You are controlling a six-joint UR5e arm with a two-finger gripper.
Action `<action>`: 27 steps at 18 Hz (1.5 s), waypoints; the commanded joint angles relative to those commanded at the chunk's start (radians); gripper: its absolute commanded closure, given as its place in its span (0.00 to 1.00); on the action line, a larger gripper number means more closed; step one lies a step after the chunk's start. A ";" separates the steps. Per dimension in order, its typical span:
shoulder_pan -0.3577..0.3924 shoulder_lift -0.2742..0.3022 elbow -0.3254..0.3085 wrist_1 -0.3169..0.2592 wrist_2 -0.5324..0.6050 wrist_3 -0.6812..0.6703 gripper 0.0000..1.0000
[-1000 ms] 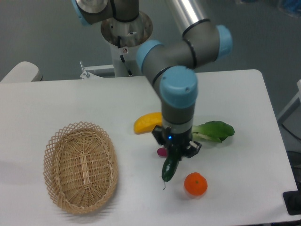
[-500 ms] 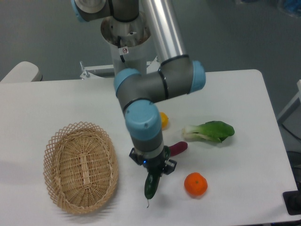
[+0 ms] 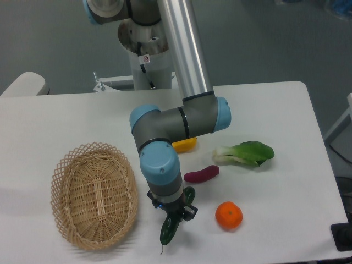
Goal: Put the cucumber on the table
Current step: 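Carry the cucumber toward the basket and lower it to the table, then open the gripper to release the cucumber on the table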
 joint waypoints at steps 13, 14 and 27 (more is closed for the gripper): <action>-0.005 -0.009 -0.009 -0.002 0.000 -0.005 0.57; -0.005 -0.009 -0.009 -0.002 0.000 -0.003 0.46; 0.029 0.093 0.057 -0.021 0.003 -0.008 0.00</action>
